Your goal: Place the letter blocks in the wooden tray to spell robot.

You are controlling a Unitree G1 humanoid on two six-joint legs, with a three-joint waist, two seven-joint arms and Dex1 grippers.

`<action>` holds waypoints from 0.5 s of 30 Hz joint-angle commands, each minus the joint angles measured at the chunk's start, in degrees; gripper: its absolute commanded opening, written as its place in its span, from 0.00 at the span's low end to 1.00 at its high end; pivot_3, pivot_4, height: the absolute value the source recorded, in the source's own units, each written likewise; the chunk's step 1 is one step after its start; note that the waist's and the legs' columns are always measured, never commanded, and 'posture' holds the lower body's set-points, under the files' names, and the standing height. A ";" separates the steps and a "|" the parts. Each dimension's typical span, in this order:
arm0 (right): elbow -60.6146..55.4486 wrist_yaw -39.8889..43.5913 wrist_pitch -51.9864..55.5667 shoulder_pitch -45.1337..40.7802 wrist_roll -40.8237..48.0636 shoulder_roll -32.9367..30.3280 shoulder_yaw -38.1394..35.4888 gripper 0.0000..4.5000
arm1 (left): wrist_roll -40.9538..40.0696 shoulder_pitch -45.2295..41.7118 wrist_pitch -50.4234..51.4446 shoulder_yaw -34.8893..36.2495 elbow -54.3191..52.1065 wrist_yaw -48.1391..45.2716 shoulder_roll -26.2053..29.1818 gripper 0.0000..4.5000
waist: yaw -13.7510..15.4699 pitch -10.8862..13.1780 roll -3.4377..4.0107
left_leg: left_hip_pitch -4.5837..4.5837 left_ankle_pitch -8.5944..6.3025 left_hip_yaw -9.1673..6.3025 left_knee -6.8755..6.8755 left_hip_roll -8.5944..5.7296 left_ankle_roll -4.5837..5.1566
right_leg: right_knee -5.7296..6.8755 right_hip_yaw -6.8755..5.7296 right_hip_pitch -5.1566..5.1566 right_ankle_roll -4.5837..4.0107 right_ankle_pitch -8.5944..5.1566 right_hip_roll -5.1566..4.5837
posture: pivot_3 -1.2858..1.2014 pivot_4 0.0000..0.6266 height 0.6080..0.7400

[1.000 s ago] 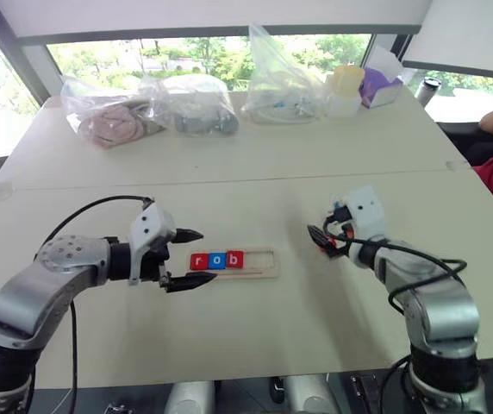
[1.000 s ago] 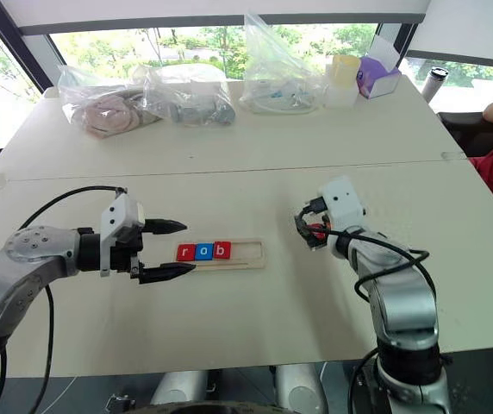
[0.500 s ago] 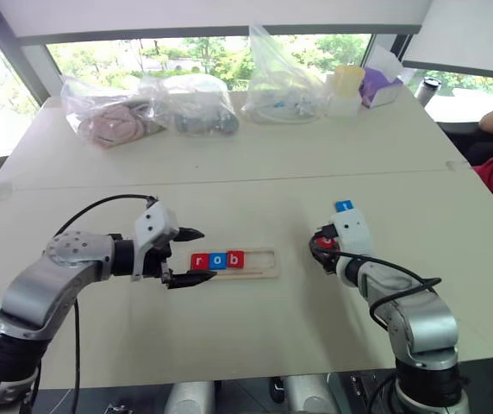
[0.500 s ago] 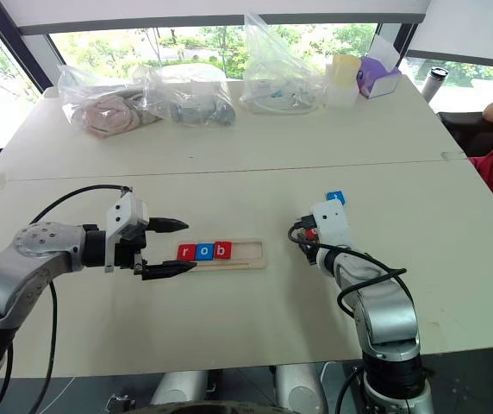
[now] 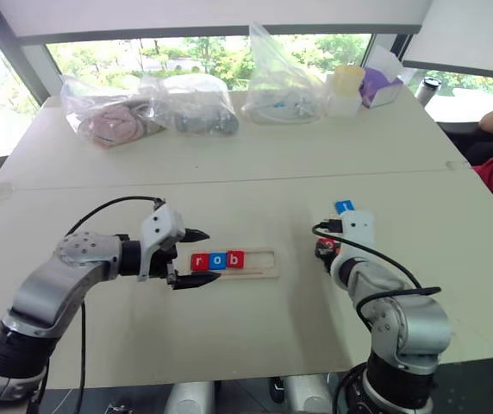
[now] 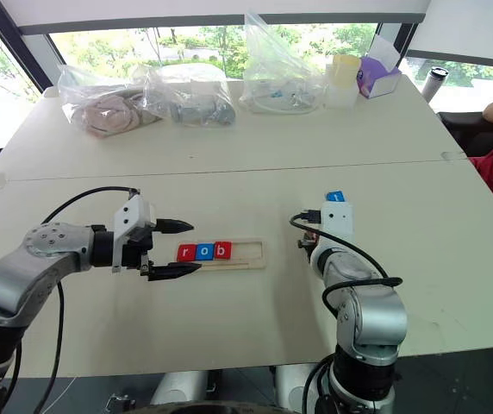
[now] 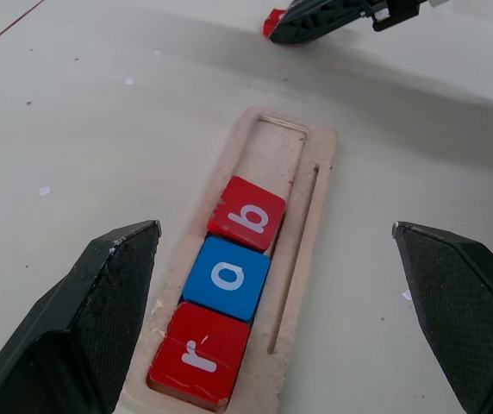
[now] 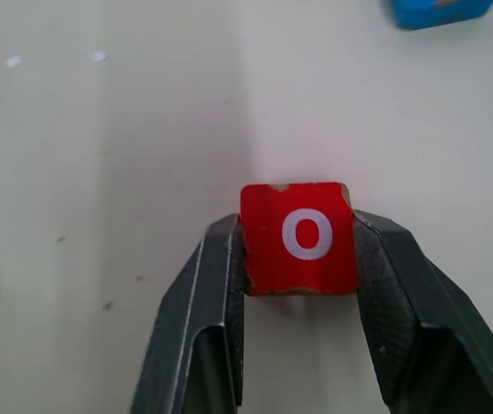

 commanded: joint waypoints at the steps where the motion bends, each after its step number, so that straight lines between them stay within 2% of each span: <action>1: -1.34 -0.64 0.00 -0.25 -0.01 0.65 0.92 0.58 | 0.21 -0.81 -1.20 -0.33 -0.41 -0.72 -0.39 1.00 | -0.04 0.00 0.00 | 0.00 0.00 0.00 0.00 0.00 0.00 | -0.01 0.00 0.00 0.02 -0.01 -0.01 | 0.52 0.24 1.00; 4: -1.64 0.66 -0.18 -1.05 0.83 -0.56 0.22 0.93 | 0.13 -1.16 -1.10 -0.26 -0.20 -0.91 -0.28 1.00 | -0.01 0.00 0.00 | 0.00 0.00 0.00 0.00 0.01 0.00 | -0.01 0.00 0.00 0.05 -0.03 -0.01 | 0.52 0.24 1.00; 5: -1.98 1.36 -0.19 -1.43 1.33 -0.67 -0.43 0.98 | 0.02 -1.25 -1.01 -0.17 -0.20 -0.94 -0.23 1.00 | 0.02 0.00 0.00 | 0.00 0.00 0.00 0.00 0.01 0.00 | -0.01 0.00 0.00 0.09 -0.05 -0.02 | 0.52 0.24 1.00; 9: -4.10 6.57 -3.59 -2.29 4.43 -4.67 -2.83 0.98 | -1.39 -1.35 0.37 0.59 -0.72 -1.56 0.45 1.00 | -0.04 0.01 0.01 | -0.01 0.00 0.01 0.00 0.01 0.00 | -0.03 0.00 0.00 0.13 -0.07 -0.04 | 0.52 0.24 1.00; 10: -3.85 9.29 -6.22 -2.22 5.53 -8.00 -3.65 0.98 | -1.68 -1.48 0.76 0.86 -0.85 -1.67 0.66 1.00 | -0.05 0.01 0.02 | -0.02 0.00 0.01 -0.01 0.01 0.00 | -0.04 0.00 0.00 0.13 -0.07 -0.03 | 0.52 0.24 1.00; 11: -2.97 13.57 -10.28 -2.41 7.81 -10.93 -5.74 0.98 | -1.99 -1.72 1.24 1.13 -1.00 -1.66 0.75 1.00 | -0.04 0.02 0.02 | -0.02 0.00 0.01 -0.02 -0.01 0.00 | -0.05 -0.01 0.00 0.14 -0.08 -0.03 | 0.52 0.24 1.00; 14: 0.18 41.88 -21.60 3.42 20.29 -29.99 -6.00 0.98 | -4.57 -1.68 3.89 2.37 -2.87 -1.86 1.28 1.00 | 0.13 0.08 0.08 | -0.05 0.00 0.02 -0.02 -0.04 0.01 | -0.12 -0.02 0.06 0.26 -0.14 -0.11 | 0.52 0.24 1.00; 15: 3.35 53.30 -33.54 7.57 20.46 -36.96 -5.77 0.98 | -5.40 -1.48 4.80 2.63 -3.56 -1.90 1.57 1.00 | 0.20 0.08 0.06 | -0.03 -0.01 0.03 -0.01 -0.06 0.02 | -0.16 -0.04 0.13 0.32 -0.18 -0.15 | 0.52 0.24 1.00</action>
